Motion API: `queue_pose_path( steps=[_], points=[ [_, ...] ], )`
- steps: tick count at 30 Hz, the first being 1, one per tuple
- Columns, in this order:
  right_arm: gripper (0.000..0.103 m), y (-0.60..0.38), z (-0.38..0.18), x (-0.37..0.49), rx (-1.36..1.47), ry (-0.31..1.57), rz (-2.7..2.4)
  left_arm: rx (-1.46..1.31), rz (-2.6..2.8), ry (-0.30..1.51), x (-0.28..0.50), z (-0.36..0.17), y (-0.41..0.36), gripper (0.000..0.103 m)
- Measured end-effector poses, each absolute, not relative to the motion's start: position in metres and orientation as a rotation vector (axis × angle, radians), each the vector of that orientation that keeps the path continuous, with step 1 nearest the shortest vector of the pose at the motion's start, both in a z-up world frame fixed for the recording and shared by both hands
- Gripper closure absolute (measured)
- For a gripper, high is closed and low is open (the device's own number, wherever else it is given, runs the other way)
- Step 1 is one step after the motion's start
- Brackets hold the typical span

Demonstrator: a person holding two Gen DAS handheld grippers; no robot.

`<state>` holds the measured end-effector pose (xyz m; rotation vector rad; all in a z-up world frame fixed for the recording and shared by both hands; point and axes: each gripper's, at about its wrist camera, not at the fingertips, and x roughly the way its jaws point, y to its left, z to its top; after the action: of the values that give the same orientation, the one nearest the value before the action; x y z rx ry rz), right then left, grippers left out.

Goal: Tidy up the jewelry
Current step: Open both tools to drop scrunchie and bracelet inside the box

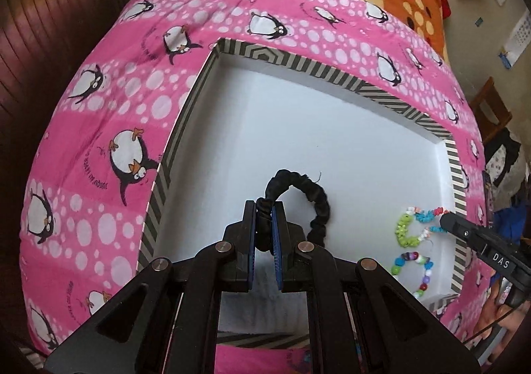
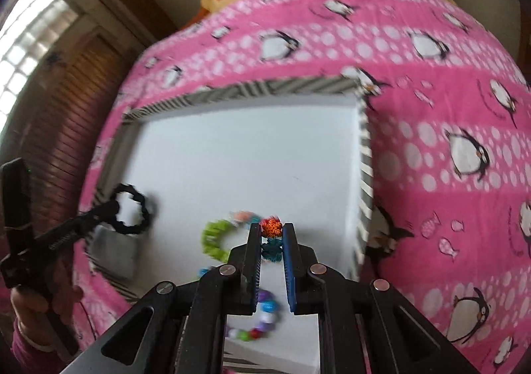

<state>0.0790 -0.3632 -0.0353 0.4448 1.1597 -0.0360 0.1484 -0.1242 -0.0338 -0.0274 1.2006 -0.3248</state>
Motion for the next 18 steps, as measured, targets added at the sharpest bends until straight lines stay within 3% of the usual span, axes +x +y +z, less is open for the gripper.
queue_pose_path(
  steps=[2,4,18],
  points=[
    [0.086,-0.362,-0.038,0.076,0.423,1.168,-0.049,-0.023,-0.315,1.202,0.147,-0.035,-0.124,0.083],
    [0.071,-0.358,-0.037,0.071,0.394,1.161,-0.060,-0.017,-0.312,1.197,0.146,-0.035,-0.123,0.059],
    [0.070,-0.315,0.015,0.013,0.326,1.031,-0.071,0.023,-0.257,1.106,0.094,-0.003,-0.104,0.056]
  ],
)
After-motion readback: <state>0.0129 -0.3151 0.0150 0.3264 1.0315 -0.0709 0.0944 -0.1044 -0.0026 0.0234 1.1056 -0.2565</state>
